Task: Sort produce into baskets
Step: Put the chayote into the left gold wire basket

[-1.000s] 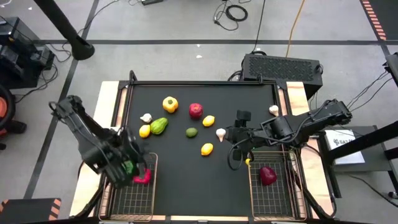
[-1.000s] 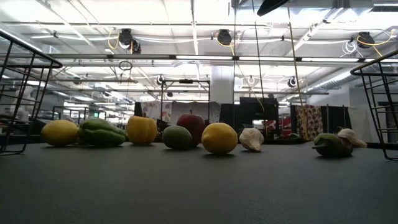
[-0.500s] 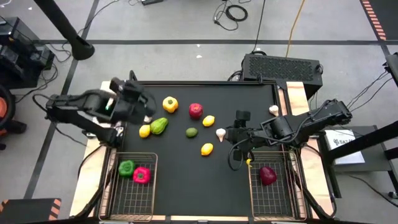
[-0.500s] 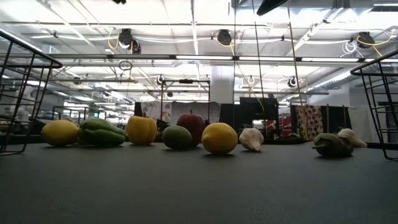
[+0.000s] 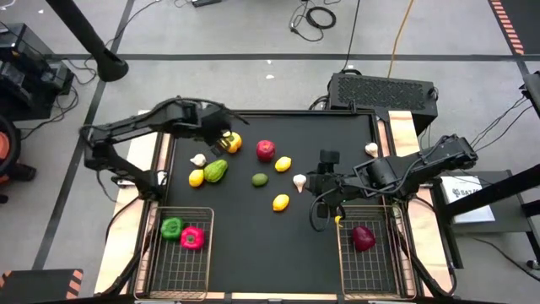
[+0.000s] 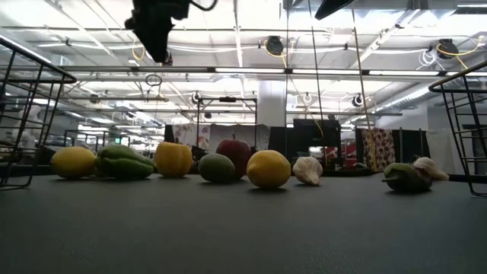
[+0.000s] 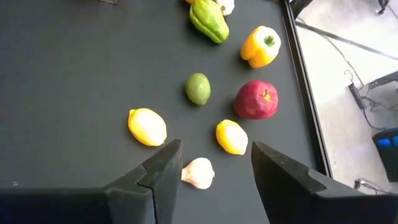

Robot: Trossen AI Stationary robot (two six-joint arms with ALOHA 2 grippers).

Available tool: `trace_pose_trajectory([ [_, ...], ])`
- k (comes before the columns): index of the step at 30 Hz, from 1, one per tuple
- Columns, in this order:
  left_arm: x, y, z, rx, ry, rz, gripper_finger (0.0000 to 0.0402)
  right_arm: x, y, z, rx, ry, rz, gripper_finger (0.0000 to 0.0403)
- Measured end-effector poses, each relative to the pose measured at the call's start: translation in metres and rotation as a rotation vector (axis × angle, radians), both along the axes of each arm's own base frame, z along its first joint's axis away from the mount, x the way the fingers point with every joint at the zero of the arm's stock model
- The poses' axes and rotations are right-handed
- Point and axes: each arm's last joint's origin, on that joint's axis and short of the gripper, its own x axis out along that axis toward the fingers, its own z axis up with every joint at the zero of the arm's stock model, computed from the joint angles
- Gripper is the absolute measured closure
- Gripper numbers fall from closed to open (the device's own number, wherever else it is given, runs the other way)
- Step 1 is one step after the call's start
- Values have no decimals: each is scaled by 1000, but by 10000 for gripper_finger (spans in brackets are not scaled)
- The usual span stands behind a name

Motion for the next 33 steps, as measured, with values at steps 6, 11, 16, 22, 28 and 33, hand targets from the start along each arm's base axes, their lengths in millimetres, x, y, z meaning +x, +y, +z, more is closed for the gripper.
trace_pose_trajectory([
  [6,18,6,-21,-29,93,22,269,-2,0,-9,8,26,-17,220],
  [11,30,9,-37,-121,130,74,219,-3,-1,-25,-9,78,-19,220],
  [16,37,12,-61,-119,243,127,133,-5,-1,-34,-2,97,-37,220],
  [22,31,-2,-106,-166,370,133,57,-4,1,-34,71,99,-33,220],
  [28,34,-5,-133,-201,313,136,43,-1,2,-33,95,67,-23,220],
  [33,37,0,-149,-208,240,123,42,-1,2,-32,95,62,-20,220],
])
